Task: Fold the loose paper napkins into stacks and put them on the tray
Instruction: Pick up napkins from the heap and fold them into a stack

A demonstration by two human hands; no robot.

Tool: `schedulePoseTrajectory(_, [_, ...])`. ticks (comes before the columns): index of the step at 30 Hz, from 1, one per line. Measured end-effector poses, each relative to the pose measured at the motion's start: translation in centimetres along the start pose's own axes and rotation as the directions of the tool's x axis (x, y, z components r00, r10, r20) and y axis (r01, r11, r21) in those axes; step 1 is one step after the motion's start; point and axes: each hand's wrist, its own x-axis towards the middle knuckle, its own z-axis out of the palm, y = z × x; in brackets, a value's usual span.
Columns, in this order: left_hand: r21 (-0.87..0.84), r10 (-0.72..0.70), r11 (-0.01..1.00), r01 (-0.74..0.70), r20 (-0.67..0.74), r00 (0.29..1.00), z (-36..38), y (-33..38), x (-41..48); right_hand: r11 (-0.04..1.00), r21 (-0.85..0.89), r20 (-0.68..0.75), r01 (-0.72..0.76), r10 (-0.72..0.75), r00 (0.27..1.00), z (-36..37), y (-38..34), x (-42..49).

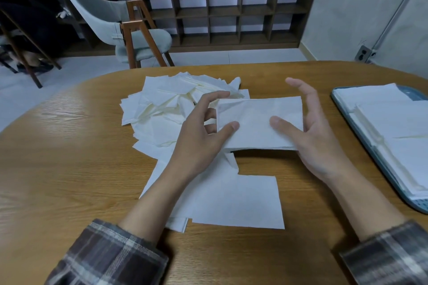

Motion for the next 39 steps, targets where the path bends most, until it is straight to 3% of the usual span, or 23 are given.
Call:
schedulePoseTrajectory(4, [0.063, 0.056, 0.997, -0.053, -0.063, 0.996, 0.0, -0.1, -0.1, 0.996, 0.091, 0.165, -0.023, 0.007, 0.986, -0.6, -0.6, -0.2])
schedulePoseTrajectory(7, [0.078, 0.068, 0.995, -0.063, -0.059, 0.996, -0.1, -0.4, 0.1, 0.997, 0.059, 0.199, -0.041, 0.029, 0.98, -0.7, -0.6, -0.3])
schedulePoseTrajectory(12, [0.087, 0.11, 0.99, -0.109, -0.006, 0.994, -0.2, -0.7, 0.2, 0.979, -0.202, 0.114, -0.011, 0.035, 0.993, -0.7, -0.1, -0.1])
schedulePoseTrajectory(15, [0.268, 0.205, 0.942, -0.2, 0.011, 0.979, 0.1, -1.4, 0.2, 0.951, -0.31, 0.028, 0.003, 0.006, 1.0, -0.9, 0.3, 0.2])
schedulePoseTrajectory(17, [0.404, 0.298, 0.863, -0.303, 0.077, 0.951, 0.2, -1.8, 0.2, 0.935, -0.354, -0.008, 0.003, -0.006, 1.0, -1.0, 0.7, 0.3])
schedulePoseTrajectory(19, [0.391, 0.303, 0.844, -0.368, 0.218, 0.928, 0.2, -1.7, 0.1, 0.929, -0.371, -0.016, 0.003, -0.009, 1.0, -1.1, 1.0, 0.4])
schedulePoseTrajectory(22, [0.37, 0.075, 0.884, -0.284, 0.488, 0.87, 0.4, -1.5, -0.5, 0.924, -0.383, -0.013, 0.01, -0.016, 1.0, -1.0, 1.1, 0.5])
schedulePoseTrajectory(25, [0.418, -0.036, 0.877, -0.239, 0.553, 0.832, 0.5, -1.8, -0.6, 0.921, -0.39, -0.011, 0.019, -0.026, 1.0, -1.0, 1.1, 0.4])
schedulePoseTrajectory(31, [0.349, -0.061, 0.921, -0.175, 0.57, 0.819, 0.3, -1.8, -0.7, 0.91, -0.412, 0.02, 0.036, -0.031, 0.999, -0.7, 1.1, 0.3])
schedulePoseTrajectory(39, [0.028, 0.012, 0.999, -0.024, 0.357, 0.934, -0.2, -0.5, -0.3, 0.961, -0.276, 0.057, 0.03, -0.015, 0.998, -0.6, 0.3, 0.1])
